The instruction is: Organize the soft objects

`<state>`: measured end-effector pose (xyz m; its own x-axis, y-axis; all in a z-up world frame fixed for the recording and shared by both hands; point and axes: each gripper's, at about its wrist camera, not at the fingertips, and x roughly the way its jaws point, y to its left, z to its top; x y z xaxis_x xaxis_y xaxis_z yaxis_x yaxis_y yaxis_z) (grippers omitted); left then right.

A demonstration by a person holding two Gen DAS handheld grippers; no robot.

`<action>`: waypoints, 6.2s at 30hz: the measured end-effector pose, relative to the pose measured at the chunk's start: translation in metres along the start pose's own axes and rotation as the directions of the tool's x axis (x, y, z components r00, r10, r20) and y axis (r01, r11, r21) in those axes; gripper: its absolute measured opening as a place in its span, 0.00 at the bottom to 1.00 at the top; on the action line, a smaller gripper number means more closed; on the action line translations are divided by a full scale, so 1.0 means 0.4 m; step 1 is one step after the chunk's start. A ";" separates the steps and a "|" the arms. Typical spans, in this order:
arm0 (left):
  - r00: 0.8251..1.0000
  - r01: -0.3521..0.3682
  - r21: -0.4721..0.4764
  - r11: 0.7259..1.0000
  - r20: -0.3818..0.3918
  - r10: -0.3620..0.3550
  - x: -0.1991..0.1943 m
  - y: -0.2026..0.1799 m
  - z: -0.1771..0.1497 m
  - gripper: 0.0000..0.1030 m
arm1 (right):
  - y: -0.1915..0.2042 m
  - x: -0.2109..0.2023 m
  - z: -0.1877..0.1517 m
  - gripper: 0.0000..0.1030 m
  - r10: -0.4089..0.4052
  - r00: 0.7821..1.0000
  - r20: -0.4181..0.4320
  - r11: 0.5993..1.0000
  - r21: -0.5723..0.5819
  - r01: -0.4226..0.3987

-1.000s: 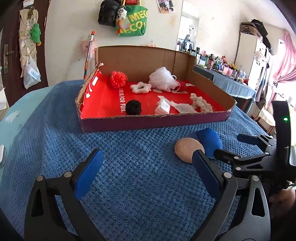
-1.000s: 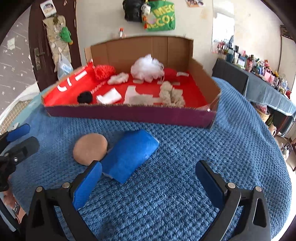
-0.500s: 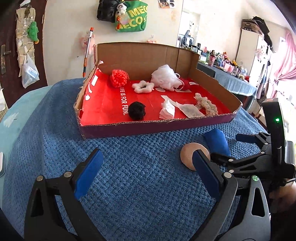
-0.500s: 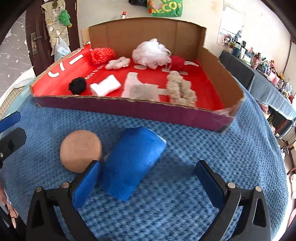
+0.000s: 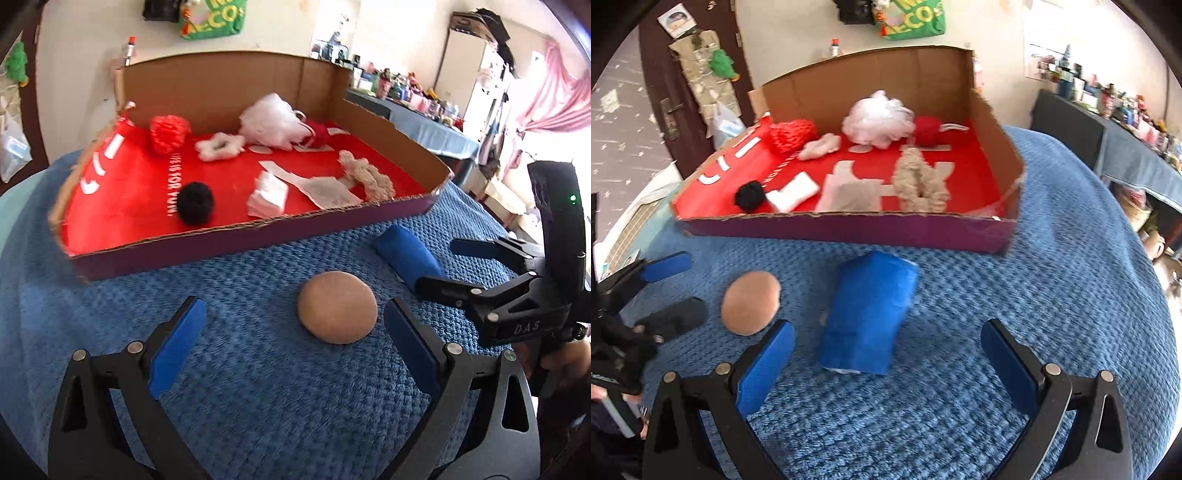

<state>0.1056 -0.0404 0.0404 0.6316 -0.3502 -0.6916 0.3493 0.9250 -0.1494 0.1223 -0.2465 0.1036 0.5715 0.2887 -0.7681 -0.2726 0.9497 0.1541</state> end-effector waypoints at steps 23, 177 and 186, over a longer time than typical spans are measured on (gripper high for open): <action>0.995 0.097 0.147 0.984 -0.046 -0.091 0.019 -0.062 0.007 0.44 | 0.043 0.011 0.007 0.23 0.091 0.996 0.024 0.989 -0.123 -0.087; 0.920 -0.301 -0.116 0.947 0.227 0.320 0.080 0.141 0.186 0.97 | 0.032 0.095 0.228 1.00 -0.185 0.933 0.309 0.979 -0.021 0.201; 0.921 -0.318 -0.098 0.943 0.206 0.332 0.088 0.143 0.184 0.97 | 0.027 0.104 0.230 1.00 -0.179 0.938 0.299 0.981 -0.013 0.191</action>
<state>0.1987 -0.0108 0.0596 0.8401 -0.0460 -0.5404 0.0610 0.9981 0.0098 0.2142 -0.2132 0.1303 0.8156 0.1372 -0.5621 -0.1686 0.9857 -0.0040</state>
